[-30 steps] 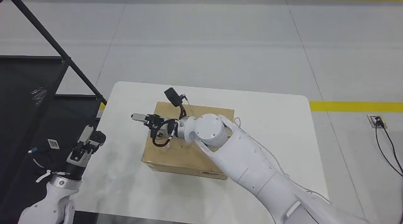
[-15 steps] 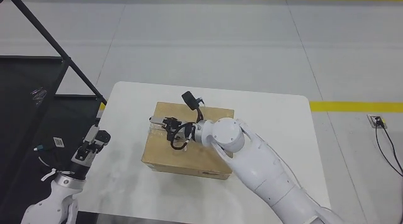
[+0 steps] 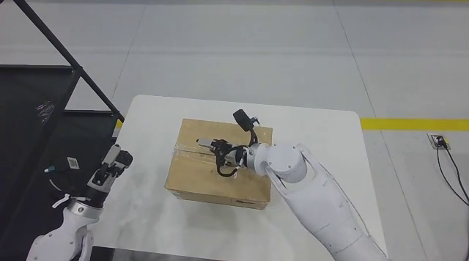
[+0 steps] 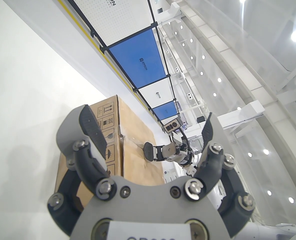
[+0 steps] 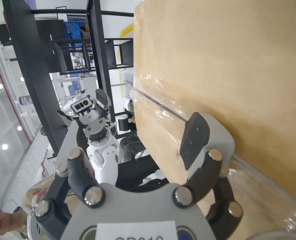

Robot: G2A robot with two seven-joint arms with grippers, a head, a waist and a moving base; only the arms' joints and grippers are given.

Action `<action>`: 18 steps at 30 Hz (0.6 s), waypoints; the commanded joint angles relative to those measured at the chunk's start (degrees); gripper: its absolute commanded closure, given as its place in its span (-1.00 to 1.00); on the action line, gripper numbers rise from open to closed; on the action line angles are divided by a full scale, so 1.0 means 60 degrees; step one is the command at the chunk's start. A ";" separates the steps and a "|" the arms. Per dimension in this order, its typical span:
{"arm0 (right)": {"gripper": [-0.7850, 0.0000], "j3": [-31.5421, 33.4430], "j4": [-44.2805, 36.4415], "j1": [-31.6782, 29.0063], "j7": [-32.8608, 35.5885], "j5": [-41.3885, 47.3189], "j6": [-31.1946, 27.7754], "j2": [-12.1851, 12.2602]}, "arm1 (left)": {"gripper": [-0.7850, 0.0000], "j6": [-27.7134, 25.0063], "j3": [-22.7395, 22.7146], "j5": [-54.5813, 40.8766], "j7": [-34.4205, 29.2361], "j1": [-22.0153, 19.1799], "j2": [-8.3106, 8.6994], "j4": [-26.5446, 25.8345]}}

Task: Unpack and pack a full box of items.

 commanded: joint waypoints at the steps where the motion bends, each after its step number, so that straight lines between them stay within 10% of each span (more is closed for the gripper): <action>1: -1.00 0.0180 -0.0257 -0.0158 0.0086 -0.0176 0.0173 0.0084 | -1.00 0.0009 0.0039 0.0034 -0.0006 -0.0031 0.0004 -0.0005; 18: -1.00 0.1827 -0.2463 -0.1778 0.0442 -0.1194 0.0815 0.0730 | -1.00 0.0138 0.0321 0.0221 0.0007 -0.0241 0.0032 0.0039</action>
